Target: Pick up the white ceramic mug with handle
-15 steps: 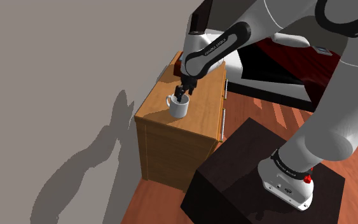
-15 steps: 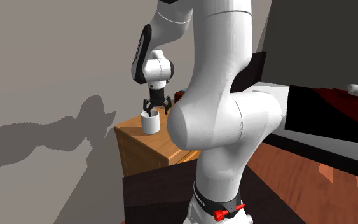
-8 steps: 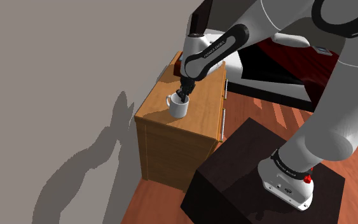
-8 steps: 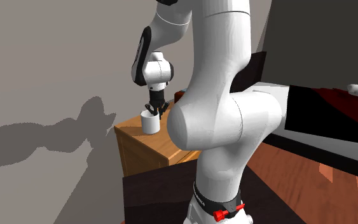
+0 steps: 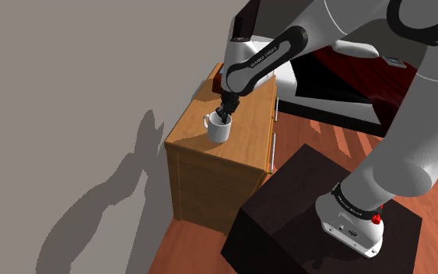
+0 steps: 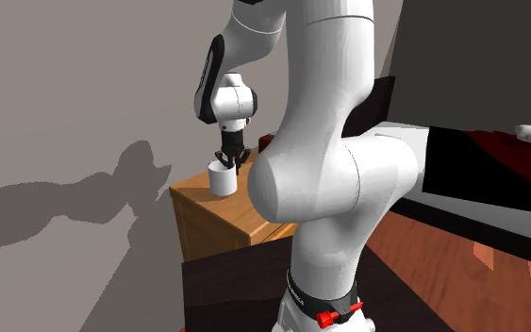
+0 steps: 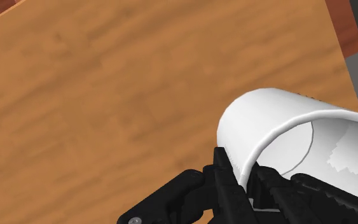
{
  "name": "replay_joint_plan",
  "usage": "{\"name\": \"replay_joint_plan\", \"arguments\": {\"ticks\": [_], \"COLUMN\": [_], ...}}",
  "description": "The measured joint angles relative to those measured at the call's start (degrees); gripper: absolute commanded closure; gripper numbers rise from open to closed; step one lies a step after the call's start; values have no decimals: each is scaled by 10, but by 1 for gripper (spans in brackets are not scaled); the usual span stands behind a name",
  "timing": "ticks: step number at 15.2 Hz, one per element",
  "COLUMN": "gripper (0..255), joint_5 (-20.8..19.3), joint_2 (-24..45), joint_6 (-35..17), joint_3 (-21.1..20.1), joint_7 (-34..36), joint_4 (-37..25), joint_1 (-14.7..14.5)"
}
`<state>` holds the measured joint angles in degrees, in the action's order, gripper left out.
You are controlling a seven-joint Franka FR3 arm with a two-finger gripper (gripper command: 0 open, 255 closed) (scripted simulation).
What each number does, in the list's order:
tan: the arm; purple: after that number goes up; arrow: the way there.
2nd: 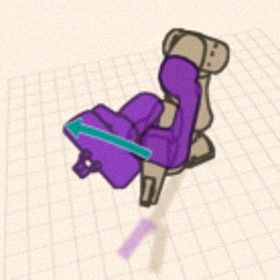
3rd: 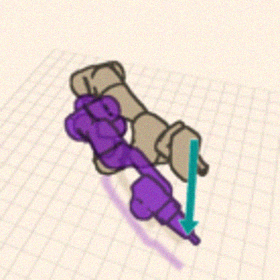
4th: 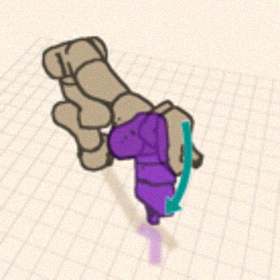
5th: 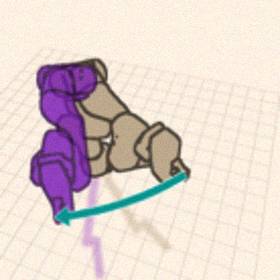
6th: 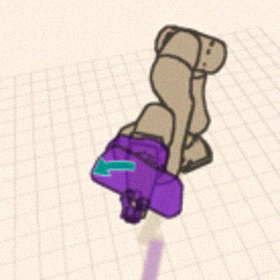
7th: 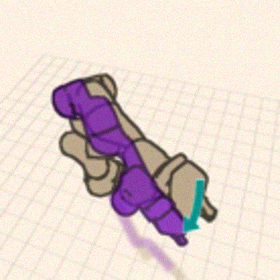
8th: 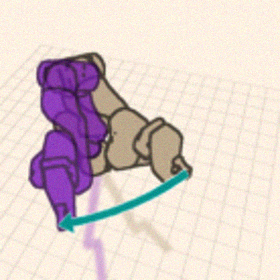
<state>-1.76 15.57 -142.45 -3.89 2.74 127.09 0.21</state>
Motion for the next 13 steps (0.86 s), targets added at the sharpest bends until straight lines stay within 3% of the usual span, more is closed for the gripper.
{"name": "replay_joint_plan", "arguments": {"ticks": [13], "gripper": [255], "joint_5": [9], "joint_2": [-70], "joint_6": [87], "joint_3": [-3], "joint_7": [-6], "joint_4": [-17], "joint_1": [2]}}
